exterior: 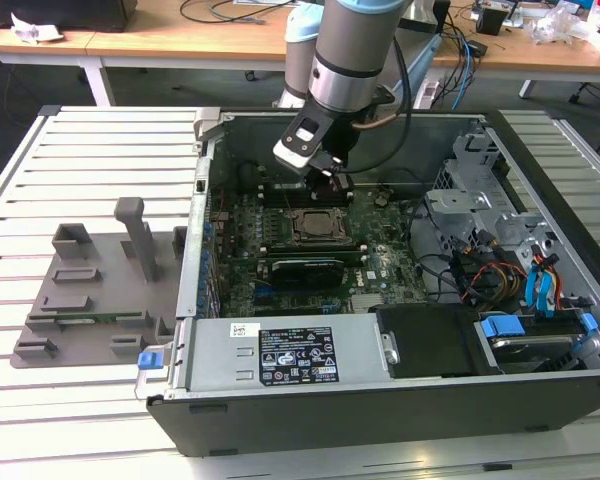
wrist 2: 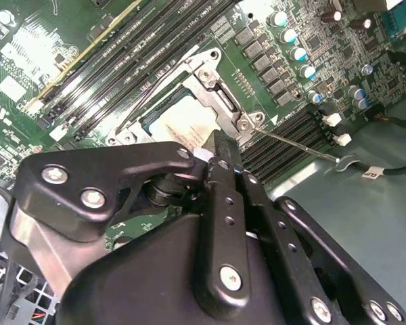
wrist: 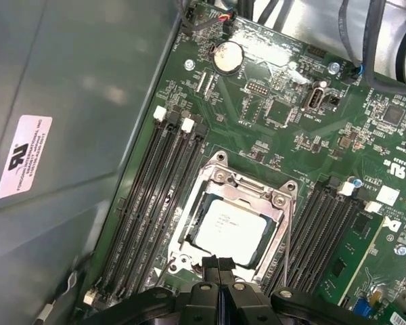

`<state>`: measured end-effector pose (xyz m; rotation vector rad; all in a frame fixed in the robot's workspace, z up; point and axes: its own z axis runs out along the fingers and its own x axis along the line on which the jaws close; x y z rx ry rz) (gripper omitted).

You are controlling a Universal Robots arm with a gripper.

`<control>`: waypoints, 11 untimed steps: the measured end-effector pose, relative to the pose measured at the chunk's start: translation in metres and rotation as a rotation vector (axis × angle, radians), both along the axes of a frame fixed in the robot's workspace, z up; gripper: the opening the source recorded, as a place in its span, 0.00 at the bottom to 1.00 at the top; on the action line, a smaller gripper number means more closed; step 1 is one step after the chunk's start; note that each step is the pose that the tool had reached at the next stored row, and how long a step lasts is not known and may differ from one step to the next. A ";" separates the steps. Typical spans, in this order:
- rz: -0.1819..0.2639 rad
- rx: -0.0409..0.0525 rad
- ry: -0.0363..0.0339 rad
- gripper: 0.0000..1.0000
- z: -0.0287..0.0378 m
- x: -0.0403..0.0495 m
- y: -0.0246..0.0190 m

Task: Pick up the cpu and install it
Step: 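Install the first cpu locking lever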

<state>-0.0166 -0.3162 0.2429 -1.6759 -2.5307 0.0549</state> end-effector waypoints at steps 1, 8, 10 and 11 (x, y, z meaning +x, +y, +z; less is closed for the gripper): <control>0.006 0.0000 0.0000 0.11 0.0000 0.0000 0.0000; 0.073 -0.0001 0.0000 0.11 0.0000 0.0000 0.0000; 0.086 0.0000 0.0000 0.11 0.0000 0.0000 0.0000; 0.093 0.0000 0.0000 0.11 0.0000 0.0000 0.0000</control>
